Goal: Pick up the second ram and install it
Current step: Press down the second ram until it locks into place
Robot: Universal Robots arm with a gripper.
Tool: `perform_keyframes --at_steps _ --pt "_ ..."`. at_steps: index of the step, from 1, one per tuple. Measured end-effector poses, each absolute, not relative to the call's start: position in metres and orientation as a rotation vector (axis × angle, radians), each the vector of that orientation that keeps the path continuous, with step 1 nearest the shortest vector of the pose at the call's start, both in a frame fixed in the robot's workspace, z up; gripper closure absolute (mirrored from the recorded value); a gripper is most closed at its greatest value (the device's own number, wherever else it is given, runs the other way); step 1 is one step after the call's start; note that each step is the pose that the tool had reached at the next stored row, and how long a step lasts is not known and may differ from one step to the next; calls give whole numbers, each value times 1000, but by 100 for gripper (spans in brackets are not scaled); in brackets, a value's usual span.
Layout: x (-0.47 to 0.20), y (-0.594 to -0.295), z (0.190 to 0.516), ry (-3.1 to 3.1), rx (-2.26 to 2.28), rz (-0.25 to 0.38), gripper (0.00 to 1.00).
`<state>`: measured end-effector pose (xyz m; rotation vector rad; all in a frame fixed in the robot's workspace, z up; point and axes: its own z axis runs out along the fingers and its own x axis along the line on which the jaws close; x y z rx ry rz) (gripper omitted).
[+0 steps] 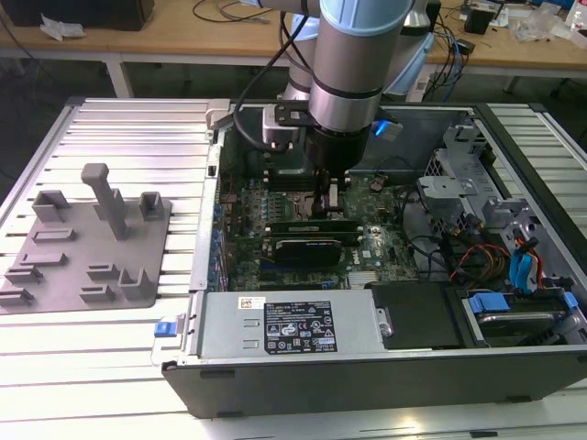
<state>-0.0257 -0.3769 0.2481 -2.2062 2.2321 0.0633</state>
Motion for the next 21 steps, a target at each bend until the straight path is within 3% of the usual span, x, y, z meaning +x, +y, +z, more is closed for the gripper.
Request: perform_keyframes --at_steps 21 --pt "5 -377 248 2232 -2206 63 92"
